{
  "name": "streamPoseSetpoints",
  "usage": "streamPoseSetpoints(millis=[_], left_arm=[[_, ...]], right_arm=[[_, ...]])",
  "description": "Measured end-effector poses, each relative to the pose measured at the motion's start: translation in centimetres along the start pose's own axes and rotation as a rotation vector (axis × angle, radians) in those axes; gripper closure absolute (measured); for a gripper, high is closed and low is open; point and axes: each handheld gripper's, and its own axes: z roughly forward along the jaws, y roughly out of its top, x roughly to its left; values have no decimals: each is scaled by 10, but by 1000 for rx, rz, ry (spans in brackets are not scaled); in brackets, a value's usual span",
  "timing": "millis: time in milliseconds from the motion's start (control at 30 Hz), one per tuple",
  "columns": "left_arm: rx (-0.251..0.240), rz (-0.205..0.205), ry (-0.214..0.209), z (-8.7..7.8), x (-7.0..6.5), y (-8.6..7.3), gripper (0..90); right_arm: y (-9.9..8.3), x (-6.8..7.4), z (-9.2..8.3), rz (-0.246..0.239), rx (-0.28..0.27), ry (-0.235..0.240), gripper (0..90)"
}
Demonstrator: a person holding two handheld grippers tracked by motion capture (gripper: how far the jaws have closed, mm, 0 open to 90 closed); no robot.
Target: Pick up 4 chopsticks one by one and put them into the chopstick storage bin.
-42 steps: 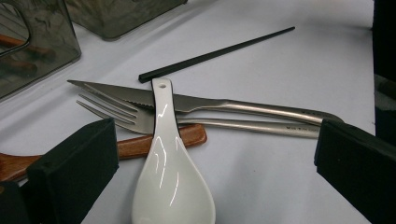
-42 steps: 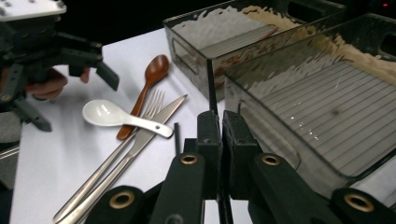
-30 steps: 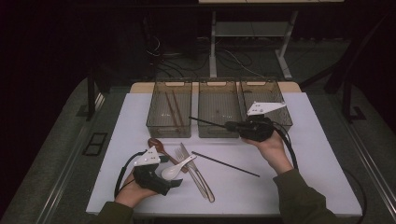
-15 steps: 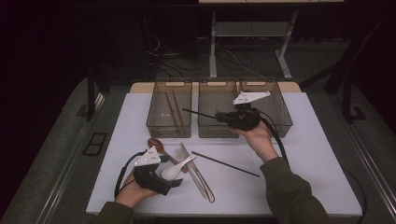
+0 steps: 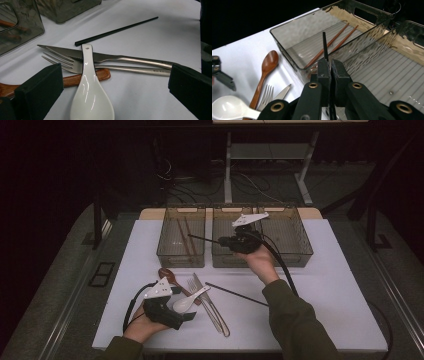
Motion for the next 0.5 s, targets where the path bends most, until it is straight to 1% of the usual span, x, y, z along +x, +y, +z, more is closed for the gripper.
streamPoseSetpoints(millis=[100,267,367,433,500], left_arm=[[-3,-1,-2,0,0,0,0],[-3,1,0,-1,-1,0,0],[3,10,-1,-1,0,0,0],[1,7,0,0,-1,0,0],[-2,3,-2,0,-1,0,0]], right_arm=[[5,1,9,5,8,-3,864],[15,2,25,6,24,-26,863],[21,5,35,0,39,-28,863],[25,7,42,0,43,-23,863],[28,9,50,-3,52,-30,863]])
